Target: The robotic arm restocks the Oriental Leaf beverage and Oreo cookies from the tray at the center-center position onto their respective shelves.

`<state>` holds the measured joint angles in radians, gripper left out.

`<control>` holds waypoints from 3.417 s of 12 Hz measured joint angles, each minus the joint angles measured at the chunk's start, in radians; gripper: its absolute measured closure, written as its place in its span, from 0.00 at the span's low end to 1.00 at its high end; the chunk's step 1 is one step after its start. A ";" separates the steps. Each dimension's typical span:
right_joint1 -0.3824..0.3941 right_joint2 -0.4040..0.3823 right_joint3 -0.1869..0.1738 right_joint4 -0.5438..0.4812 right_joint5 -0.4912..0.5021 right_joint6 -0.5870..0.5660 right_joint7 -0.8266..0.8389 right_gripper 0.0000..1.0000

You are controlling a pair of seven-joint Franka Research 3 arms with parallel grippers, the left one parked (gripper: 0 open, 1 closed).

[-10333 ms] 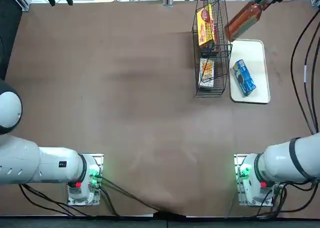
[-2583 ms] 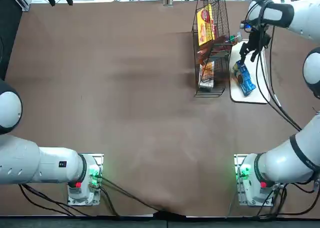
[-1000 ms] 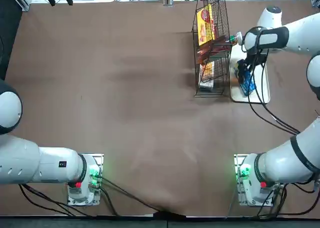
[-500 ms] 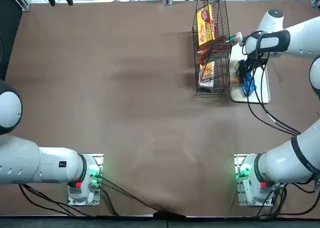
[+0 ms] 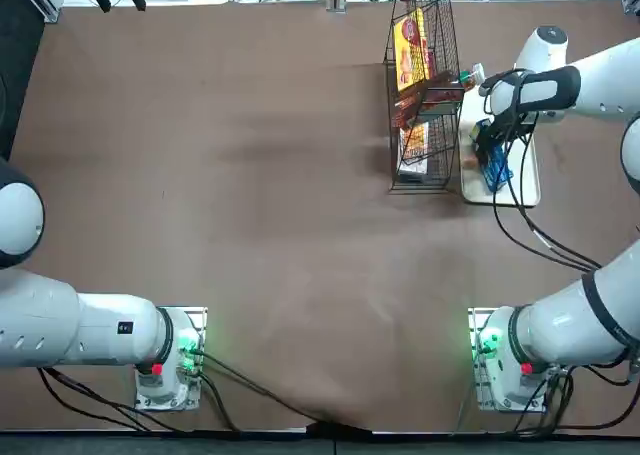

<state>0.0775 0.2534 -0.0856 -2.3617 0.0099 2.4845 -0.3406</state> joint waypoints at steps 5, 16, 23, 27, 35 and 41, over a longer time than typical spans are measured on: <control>-0.001 -0.008 0.000 -0.003 0.000 0.002 0.001 0.41; -0.050 -0.161 -0.011 0.204 0.000 -0.378 0.000 0.44; -0.062 -0.226 -0.014 0.541 0.122 -0.716 0.010 0.44; -0.063 -0.226 -0.020 0.693 0.187 -0.823 0.084 0.44; -0.044 -0.226 -0.006 0.886 0.400 -0.928 0.368 0.43; 0.116 -0.217 0.031 0.891 0.429 -0.891 0.654 0.44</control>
<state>0.1937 0.0360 -0.0549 -1.4704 0.4384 1.5936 0.3130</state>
